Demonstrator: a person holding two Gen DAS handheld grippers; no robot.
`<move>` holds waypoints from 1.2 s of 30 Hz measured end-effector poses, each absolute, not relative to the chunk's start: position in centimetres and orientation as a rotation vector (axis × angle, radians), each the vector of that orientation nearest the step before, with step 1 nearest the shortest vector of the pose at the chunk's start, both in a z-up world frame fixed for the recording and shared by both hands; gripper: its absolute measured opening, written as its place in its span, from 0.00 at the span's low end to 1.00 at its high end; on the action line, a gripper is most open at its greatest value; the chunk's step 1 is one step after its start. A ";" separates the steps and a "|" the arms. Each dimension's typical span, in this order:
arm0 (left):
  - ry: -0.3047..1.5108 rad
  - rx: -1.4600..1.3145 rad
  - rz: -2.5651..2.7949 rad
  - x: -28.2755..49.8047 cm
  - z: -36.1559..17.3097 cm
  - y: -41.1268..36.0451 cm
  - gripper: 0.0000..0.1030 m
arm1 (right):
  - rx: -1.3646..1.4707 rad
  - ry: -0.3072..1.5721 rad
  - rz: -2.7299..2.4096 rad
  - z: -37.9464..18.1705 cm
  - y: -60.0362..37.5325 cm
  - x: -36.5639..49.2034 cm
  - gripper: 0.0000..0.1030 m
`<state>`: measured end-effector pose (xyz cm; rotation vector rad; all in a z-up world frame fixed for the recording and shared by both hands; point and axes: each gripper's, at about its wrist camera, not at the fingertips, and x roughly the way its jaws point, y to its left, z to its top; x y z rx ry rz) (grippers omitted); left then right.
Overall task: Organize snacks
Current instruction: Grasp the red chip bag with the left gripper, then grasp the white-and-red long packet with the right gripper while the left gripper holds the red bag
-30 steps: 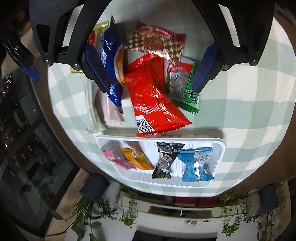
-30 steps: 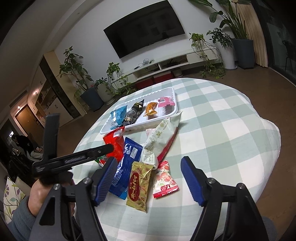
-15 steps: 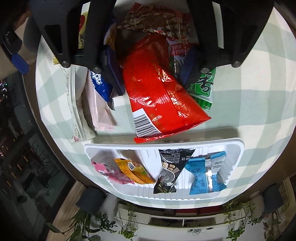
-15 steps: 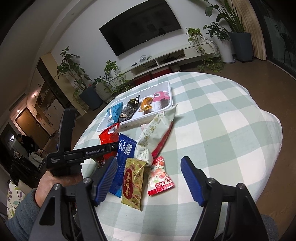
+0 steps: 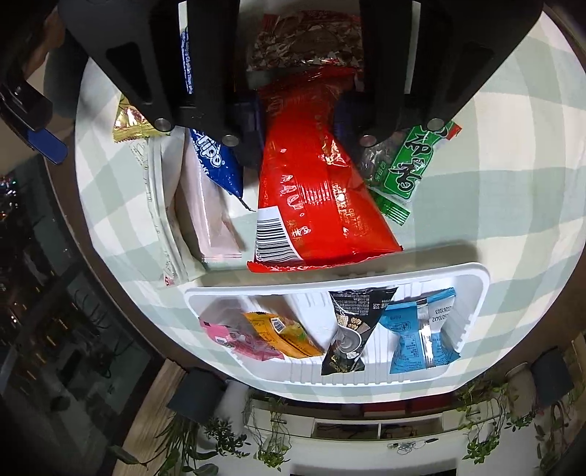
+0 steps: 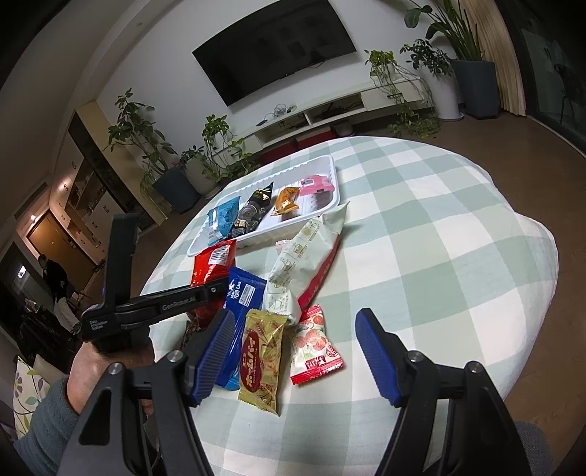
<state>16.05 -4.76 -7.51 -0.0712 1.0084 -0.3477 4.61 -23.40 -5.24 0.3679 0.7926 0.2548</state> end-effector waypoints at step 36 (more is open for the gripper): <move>0.922 -0.436 -0.487 11.0 -4.1 4.6 0.23 | 0.560 1.138 0.275 -12.1 -23.1 18.1 0.13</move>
